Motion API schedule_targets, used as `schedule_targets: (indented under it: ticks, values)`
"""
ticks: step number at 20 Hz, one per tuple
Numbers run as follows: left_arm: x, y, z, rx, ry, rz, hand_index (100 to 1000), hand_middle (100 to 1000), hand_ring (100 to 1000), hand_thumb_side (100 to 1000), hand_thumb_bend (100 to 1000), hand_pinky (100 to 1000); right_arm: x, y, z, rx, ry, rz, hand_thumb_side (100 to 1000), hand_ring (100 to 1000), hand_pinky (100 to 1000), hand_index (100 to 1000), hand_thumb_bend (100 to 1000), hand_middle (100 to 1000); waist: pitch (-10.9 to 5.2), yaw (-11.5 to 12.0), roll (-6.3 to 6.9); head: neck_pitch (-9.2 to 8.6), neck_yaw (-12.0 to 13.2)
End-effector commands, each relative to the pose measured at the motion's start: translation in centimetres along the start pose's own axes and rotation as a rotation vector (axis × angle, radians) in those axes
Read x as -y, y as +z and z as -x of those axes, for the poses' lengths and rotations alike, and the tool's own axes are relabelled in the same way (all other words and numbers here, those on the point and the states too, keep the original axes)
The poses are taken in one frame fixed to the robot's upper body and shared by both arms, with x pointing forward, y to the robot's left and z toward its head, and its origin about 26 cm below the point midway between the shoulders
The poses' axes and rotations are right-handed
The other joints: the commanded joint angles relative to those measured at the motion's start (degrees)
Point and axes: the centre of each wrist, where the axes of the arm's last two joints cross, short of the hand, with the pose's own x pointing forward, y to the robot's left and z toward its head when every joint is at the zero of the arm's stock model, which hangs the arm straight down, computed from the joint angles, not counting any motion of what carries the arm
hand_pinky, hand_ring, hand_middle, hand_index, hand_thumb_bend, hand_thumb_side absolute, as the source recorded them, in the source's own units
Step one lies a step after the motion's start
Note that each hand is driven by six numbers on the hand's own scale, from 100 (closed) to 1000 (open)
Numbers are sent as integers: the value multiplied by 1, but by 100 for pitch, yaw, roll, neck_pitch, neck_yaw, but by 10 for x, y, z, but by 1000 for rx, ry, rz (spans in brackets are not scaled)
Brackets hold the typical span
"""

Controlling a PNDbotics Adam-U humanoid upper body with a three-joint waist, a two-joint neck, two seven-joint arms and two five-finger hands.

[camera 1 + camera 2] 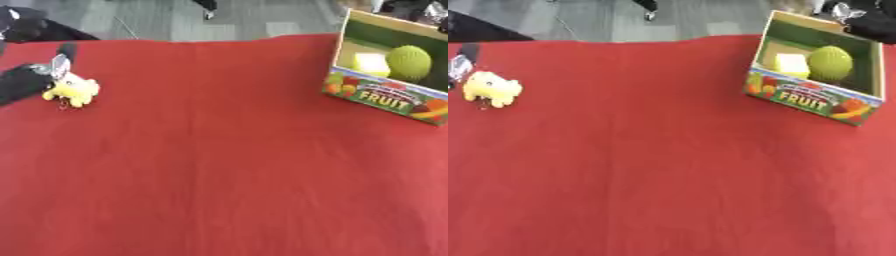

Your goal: Pick up the objects with one hand, pass them to the other hand, and then place them into the box on the other side of the table.

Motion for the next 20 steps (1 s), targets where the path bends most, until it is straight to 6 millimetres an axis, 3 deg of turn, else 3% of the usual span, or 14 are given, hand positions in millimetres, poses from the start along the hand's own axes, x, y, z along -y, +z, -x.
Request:
schedule_targets:
  ticks: [1, 9, 20]
  values:
    - [-22, -10, 9, -27, -82, -5, 831, 721, 753, 492, 388, 783, 19, 0, -27, 75, 4, 20, 361, 983, 941, 943, 100, 905, -92, -29, -16, -75, 70]
    - [-33, -41, 31, -146, -163, 113, 844, 735, 764, 542, 433, 787, 8, 7, -50, 152, -40, -20, 351, 971, 938, 933, 100, 891, -40, -107, -34, -155, 317]
    - [-23, -73, 65, -329, -325, 205, 847, 750, 780, 557, 632, 790, -14, 4, -54, 177, 7, -115, 388, 967, 935, 927, 100, 887, 53, -184, -31, -189, 651]
